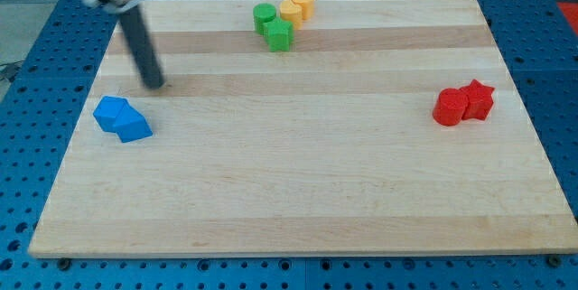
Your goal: Push blue cube diagonally above blue triangle
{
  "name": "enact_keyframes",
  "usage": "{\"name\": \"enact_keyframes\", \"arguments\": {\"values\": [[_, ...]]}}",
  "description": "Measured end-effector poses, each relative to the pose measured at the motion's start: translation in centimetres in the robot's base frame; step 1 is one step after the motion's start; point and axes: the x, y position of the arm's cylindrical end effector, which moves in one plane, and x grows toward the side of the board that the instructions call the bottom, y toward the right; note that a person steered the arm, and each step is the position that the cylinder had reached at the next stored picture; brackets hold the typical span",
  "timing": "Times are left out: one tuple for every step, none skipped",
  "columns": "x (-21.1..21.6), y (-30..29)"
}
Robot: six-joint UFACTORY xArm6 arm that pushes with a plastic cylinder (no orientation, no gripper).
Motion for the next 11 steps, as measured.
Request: {"name": "enact_keyframes", "arguments": {"values": [[3.0,-2.0],[3.1,-2.3],[2.9,-2.3],[3.0,-5.6],[3.1,-5.7],[8.6,-6.7],[9.0,-6.7],[7.7,-5.6],[-0.5,-0.2],[-4.5,3.8],[-4.5,3.8]]}}
